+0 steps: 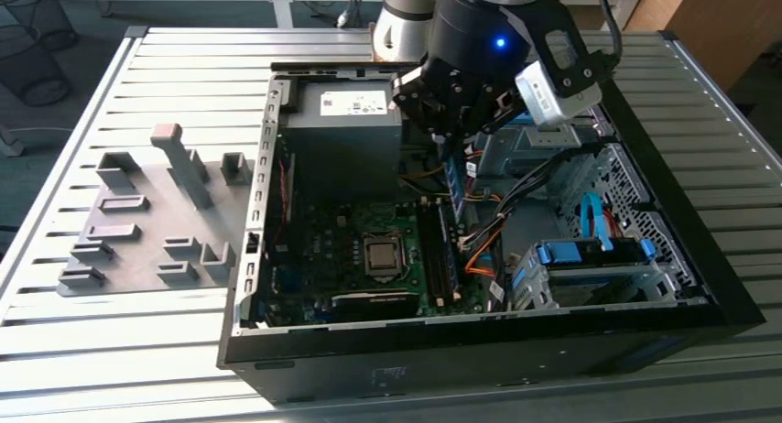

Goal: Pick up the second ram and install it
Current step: 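Insert the second ram into the second slot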

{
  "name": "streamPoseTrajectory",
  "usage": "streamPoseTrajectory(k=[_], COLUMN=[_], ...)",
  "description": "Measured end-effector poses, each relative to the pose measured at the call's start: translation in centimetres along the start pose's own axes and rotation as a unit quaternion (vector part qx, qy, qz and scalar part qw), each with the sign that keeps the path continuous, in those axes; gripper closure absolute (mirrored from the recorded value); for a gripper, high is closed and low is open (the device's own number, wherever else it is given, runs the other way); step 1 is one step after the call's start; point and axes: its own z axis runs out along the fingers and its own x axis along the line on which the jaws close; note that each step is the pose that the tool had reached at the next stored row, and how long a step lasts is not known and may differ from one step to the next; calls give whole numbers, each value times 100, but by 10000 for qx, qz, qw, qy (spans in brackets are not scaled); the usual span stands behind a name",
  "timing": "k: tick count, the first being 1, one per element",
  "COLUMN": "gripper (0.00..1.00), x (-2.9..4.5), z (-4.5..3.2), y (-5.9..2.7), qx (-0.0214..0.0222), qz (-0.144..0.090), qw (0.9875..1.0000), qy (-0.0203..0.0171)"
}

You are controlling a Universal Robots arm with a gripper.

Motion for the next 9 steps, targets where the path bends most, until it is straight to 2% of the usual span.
streamPoseTrajectory(k=[5, 9], gripper=[86, 86], x=[-1, -2], z=[59, 69], y=[-17, -17], qx=[-2, -2], qz=[2, 2], qw=[10000, 10000], qy=[47, 51])
